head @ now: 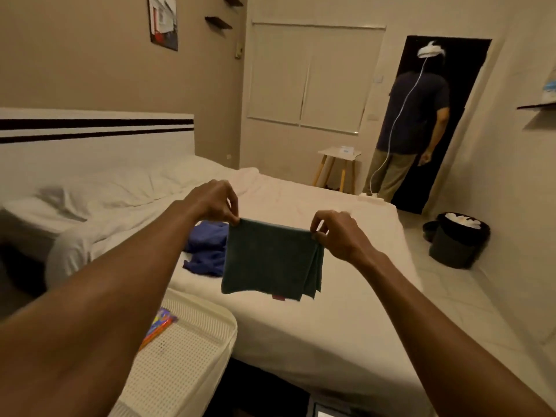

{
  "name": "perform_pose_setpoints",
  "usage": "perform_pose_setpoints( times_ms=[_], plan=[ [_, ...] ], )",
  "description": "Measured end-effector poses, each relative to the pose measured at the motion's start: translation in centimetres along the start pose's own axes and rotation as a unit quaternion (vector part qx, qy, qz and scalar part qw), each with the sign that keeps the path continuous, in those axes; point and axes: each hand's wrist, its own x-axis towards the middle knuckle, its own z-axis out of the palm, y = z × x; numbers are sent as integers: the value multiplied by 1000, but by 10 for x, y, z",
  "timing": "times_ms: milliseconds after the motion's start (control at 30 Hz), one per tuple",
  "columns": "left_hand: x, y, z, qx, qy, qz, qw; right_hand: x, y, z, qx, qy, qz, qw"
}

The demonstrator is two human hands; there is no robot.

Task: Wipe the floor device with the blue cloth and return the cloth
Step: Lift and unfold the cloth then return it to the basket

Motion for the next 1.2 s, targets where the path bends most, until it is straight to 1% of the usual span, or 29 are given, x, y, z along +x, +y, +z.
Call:
perform_pose_setpoints(
  times_ms=[133,300,400,500,600,733,800,900,967,1033,1100,1200],
  plan=[
    [-3,-46,11,55,37,-34,997,15,-33,35,9,-9,-21,1000],
    [-19,-103,17,111,3,-61,992,17,-67,86,53,-48,-27,997],
    [-35,-126,18,145,7,-79,986,13,-94,108,66,-73,-35,995],
    [-56,-151,22,164,-7,-105,981,4,-117,134,96,-107,-41,989],
    [-77,-175,27,167,-58,-128,976,-10,-138,159,114,-164,-53,978],
    [-98,-203,28,146,-180,-168,958,-32,-161,187,139,-288,-60,946],
    [-98,-215,29,115,-219,-187,951,-36,-164,197,160,-306,-55,937],
    [-87,-227,45,83,-269,-205,937,-35,-152,216,200,-316,-1,928],
    [-78,-235,73,70,-288,-200,934,-35,-142,235,183,-332,23,925],
    [-69,-243,111,71,-272,-187,941,-35,-133,259,108,-330,5,938],
    [-63,-245,153,78,-238,-174,952,-36,-123,280,21,-318,-27,948],
    [-55,-250,202,98,-163,-152,970,-35,-110,302,-48,-309,-58,948]
  ],
)
